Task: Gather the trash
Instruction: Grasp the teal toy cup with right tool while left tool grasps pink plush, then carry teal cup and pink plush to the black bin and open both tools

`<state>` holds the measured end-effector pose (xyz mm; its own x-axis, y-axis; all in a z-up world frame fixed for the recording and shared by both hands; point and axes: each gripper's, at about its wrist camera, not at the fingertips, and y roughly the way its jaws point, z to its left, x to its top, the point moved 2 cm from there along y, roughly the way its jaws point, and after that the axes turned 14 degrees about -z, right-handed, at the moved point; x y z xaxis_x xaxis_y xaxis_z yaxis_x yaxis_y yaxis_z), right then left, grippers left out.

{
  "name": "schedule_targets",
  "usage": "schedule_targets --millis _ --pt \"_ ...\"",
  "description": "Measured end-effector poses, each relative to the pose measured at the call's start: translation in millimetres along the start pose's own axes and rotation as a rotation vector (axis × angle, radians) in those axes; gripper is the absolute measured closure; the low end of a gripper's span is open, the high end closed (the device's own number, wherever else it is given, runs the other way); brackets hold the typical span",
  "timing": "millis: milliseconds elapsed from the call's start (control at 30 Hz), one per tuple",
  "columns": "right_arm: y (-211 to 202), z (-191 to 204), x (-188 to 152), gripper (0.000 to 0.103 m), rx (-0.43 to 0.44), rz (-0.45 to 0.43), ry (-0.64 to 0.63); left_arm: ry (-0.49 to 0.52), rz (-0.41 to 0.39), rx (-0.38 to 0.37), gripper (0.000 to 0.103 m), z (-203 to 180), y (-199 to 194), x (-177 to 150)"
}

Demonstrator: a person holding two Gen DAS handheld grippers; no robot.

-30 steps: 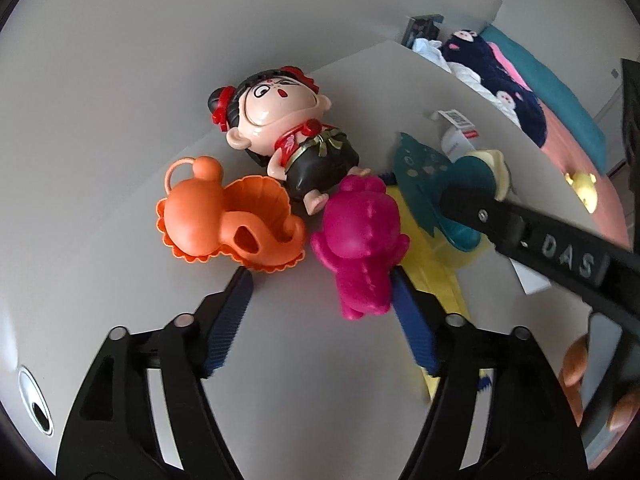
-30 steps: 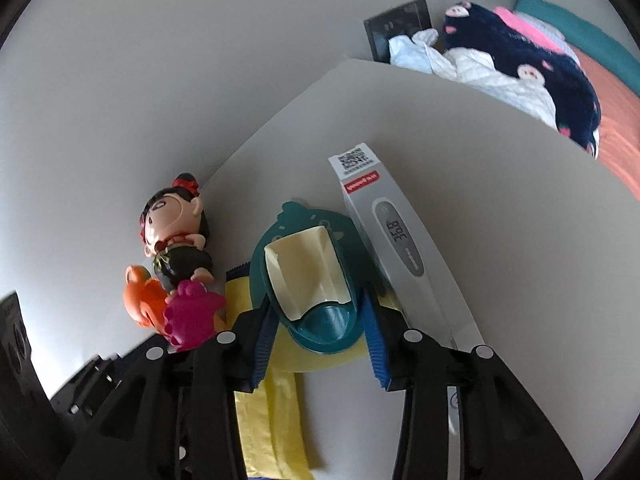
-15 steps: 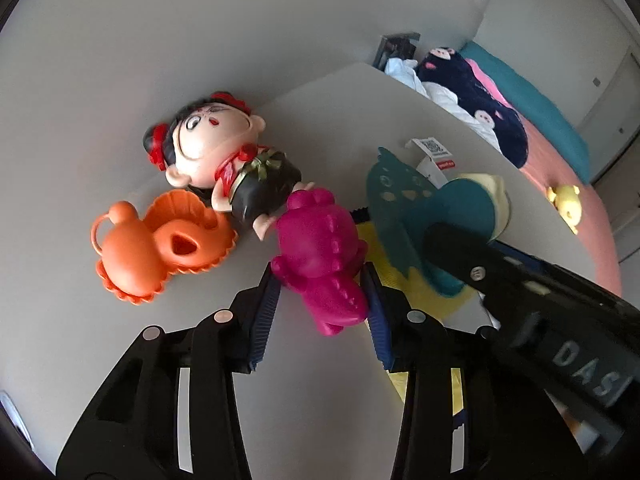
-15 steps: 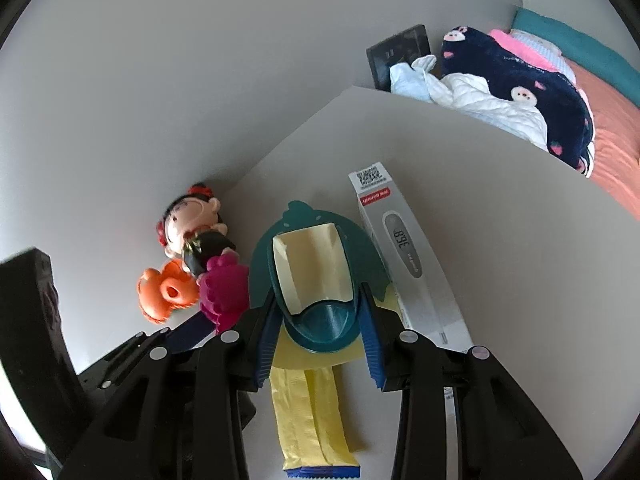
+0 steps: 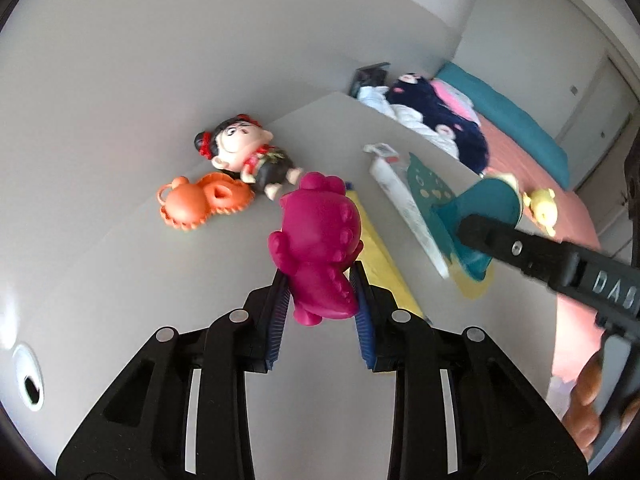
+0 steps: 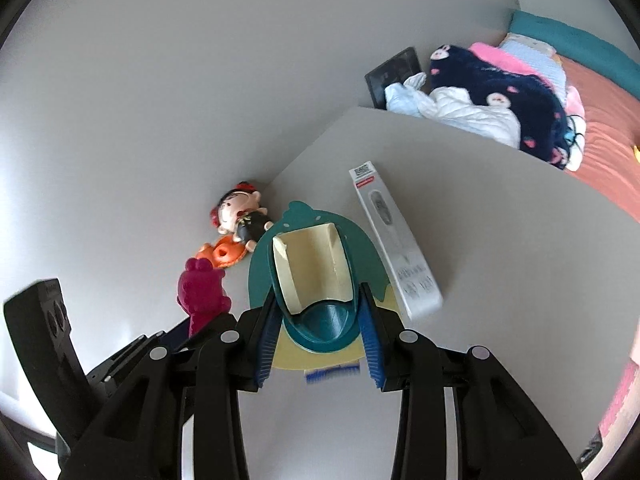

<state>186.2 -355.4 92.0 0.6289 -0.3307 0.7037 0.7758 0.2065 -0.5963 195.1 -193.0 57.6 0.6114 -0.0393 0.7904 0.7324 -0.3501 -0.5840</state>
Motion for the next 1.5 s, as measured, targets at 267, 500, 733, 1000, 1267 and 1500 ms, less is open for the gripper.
schedule_targets --millis 267,500,733,1000,1267,1500 --pt "-109 -34 -13 0.064 -0.053 -0.09 0.033 0.093 -0.02 -0.062 0.073 -74 -56 -37" --pt "-192 -91 -48 0.064 -0.139 -0.127 0.091 0.171 0.001 -0.161 0.073 -154 -88 -84" --pt "-263 -162 -94 0.064 -0.262 -0.141 0.164 0.238 0.045 -0.261 0.073 -237 -105 -122" --pt "-330 -242 -155 0.064 -0.401 -0.136 0.255 0.344 0.128 -0.384 0.073 -335 -113 -179" --pt "-388 -319 -220 0.064 -0.52 -0.124 0.375 0.459 0.228 -0.494 0.073 -415 -116 -241" --pt "-415 -371 -268 0.064 -0.592 -0.094 0.468 0.53 0.335 -0.544 0.073 -460 -115 -301"
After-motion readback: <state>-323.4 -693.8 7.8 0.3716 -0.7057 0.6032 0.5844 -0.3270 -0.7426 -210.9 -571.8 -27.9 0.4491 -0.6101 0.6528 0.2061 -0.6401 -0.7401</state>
